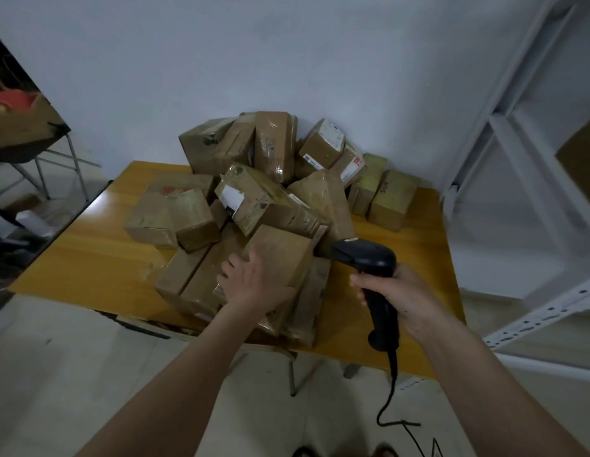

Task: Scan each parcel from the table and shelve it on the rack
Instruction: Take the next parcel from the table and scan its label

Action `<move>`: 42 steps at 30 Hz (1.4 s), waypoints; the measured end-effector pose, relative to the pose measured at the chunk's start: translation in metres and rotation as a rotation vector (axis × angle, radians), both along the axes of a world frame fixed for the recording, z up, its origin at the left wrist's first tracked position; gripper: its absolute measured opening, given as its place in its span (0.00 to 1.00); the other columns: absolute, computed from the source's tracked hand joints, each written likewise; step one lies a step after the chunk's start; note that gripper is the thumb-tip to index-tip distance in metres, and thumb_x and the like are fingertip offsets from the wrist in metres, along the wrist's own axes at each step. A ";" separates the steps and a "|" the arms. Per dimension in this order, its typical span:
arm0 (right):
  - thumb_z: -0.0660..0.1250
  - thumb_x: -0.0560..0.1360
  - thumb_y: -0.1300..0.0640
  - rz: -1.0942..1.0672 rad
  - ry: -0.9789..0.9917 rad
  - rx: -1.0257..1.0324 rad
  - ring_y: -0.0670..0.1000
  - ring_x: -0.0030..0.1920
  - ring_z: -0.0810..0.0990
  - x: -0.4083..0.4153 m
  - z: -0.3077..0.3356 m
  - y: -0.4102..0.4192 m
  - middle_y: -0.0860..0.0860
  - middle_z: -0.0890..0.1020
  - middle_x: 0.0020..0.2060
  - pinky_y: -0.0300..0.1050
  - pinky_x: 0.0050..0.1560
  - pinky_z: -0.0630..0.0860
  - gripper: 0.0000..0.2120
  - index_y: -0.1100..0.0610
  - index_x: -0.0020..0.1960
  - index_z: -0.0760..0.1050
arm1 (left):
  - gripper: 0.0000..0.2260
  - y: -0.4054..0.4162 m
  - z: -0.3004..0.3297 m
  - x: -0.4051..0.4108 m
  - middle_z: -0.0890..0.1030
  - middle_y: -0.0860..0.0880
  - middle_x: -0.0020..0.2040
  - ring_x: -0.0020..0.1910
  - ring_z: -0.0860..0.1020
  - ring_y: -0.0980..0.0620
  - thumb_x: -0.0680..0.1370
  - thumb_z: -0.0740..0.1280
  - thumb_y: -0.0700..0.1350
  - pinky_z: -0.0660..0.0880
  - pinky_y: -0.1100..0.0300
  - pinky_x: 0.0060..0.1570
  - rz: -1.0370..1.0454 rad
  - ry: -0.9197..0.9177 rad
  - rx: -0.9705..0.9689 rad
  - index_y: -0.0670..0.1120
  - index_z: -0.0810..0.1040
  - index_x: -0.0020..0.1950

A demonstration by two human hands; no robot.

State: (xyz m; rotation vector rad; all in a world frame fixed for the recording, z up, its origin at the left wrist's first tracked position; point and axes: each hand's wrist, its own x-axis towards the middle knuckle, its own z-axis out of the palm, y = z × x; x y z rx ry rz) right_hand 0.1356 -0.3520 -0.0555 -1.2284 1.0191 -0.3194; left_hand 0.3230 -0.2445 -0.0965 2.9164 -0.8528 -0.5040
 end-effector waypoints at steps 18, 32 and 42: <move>0.74 0.70 0.65 -0.254 0.033 0.047 0.55 0.33 0.76 -0.095 -0.026 -0.048 0.57 0.78 0.30 0.50 0.41 0.74 0.05 0.65 0.44 0.79 | 0.48 -0.097 -0.038 -0.138 0.62 0.41 0.69 0.68 0.62 0.40 0.65 0.72 0.66 0.58 0.46 0.68 -0.381 0.039 -0.089 0.50 0.52 0.76; 0.73 0.70 0.66 -0.311 0.093 0.092 0.54 0.31 0.76 -0.129 -0.056 -0.068 0.56 0.77 0.29 0.48 0.38 0.74 0.07 0.67 0.46 0.79 | 0.50 -0.119 -0.083 -0.151 0.62 0.43 0.71 0.71 0.61 0.40 0.63 0.75 0.67 0.62 0.44 0.70 -0.124 0.536 -0.044 0.52 0.54 0.77; 0.73 0.70 0.65 -0.268 0.102 0.095 0.54 0.31 0.76 -0.127 -0.061 -0.071 0.55 0.77 0.28 0.48 0.39 0.74 0.04 0.65 0.44 0.79 | 0.31 -0.104 -0.089 -0.107 0.71 0.46 0.70 0.66 0.72 0.46 0.75 0.72 0.52 0.72 0.52 0.64 -0.051 0.800 -0.226 0.49 0.64 0.76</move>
